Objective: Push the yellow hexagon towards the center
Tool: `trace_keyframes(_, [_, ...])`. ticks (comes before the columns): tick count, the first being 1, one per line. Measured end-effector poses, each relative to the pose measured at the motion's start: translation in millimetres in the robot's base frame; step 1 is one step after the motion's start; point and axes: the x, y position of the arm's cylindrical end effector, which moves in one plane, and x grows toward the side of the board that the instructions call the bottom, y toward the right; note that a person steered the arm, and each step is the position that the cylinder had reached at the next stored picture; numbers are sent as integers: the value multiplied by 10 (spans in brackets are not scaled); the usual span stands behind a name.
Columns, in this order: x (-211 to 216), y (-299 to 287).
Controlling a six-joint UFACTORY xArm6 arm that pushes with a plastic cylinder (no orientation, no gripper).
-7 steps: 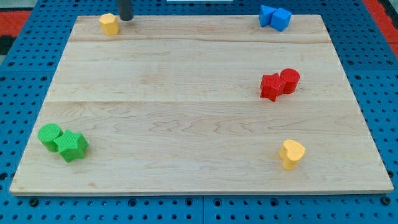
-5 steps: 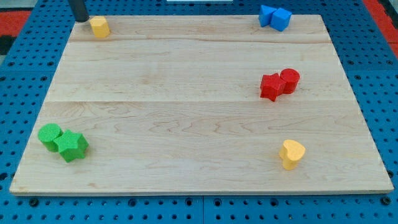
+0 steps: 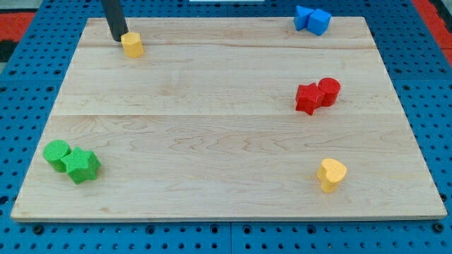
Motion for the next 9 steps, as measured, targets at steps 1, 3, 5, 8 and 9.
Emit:
trace_keyframes(1, [279,21])
trace_keyframes(3, [384,347])
trace_keyframes(5, [466,832])
trace_keyframes(8, [904,837])
trace_keyframes(9, [902,878])
